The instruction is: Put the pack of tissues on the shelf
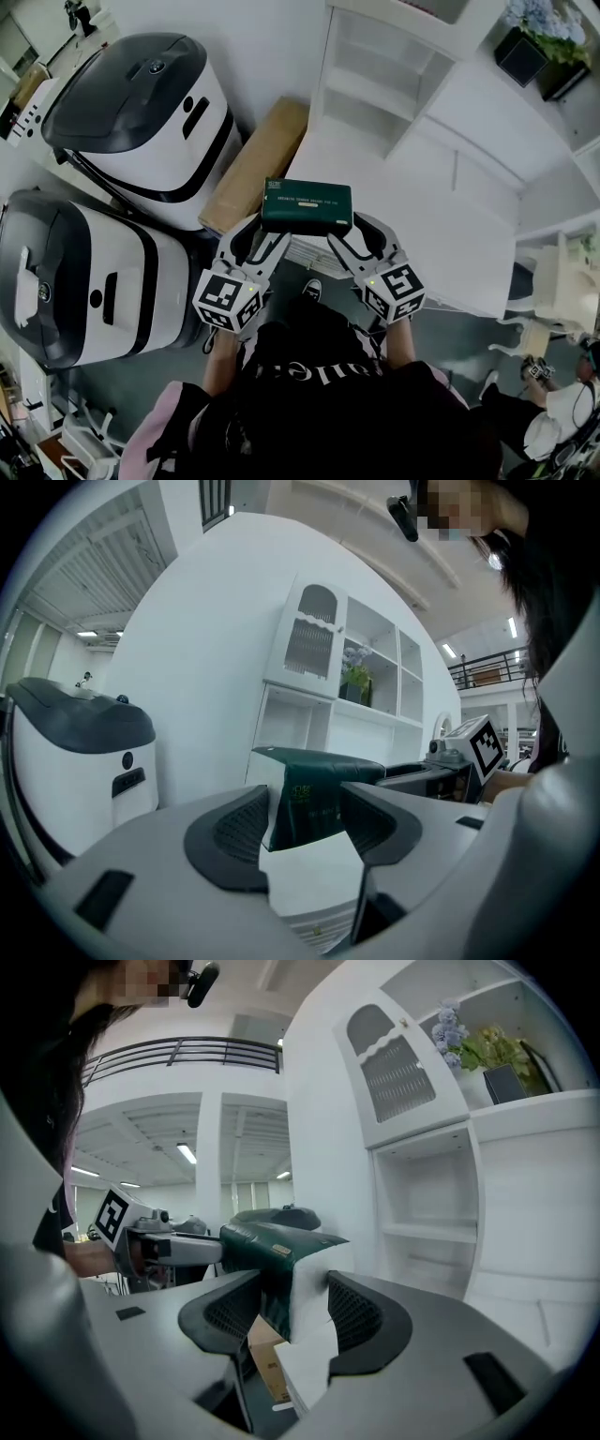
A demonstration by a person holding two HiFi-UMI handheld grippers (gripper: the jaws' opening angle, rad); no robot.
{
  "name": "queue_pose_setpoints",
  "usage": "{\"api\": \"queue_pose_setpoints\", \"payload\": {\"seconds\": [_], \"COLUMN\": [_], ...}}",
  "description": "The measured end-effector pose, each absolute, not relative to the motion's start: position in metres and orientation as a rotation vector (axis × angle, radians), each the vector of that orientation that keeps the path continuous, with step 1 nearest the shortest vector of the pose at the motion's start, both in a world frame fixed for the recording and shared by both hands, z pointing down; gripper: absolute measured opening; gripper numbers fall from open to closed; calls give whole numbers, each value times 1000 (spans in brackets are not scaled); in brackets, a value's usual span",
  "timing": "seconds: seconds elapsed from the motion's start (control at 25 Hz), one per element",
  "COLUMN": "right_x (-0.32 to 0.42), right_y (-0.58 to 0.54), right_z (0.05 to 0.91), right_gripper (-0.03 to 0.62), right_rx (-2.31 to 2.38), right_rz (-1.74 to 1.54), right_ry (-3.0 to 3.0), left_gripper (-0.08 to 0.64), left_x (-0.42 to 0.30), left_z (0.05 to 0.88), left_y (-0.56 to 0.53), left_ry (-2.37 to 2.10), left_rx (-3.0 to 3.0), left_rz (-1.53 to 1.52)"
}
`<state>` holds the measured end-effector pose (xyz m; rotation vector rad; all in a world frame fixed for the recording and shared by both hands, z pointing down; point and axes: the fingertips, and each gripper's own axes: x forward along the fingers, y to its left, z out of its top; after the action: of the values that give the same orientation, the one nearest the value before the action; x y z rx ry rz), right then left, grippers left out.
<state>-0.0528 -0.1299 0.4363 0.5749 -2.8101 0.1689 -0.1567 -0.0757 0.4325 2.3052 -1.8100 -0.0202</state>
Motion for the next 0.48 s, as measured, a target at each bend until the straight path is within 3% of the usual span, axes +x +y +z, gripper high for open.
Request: {"api": "queue_pose_setpoints", "payload": {"seconds": [0.48], "right_x": [-25], "right_y": [-232], "right_z": [428], "right_gripper": [245], "right_rx": [644], "right_rz": [191], "right_ry": [-2848], "left_gripper": [239], "left_x": [-131], "left_z": [431], "left_y": [-183], "left_ry": [-1749], "left_rx": [2325], "left_rz": [38]}}
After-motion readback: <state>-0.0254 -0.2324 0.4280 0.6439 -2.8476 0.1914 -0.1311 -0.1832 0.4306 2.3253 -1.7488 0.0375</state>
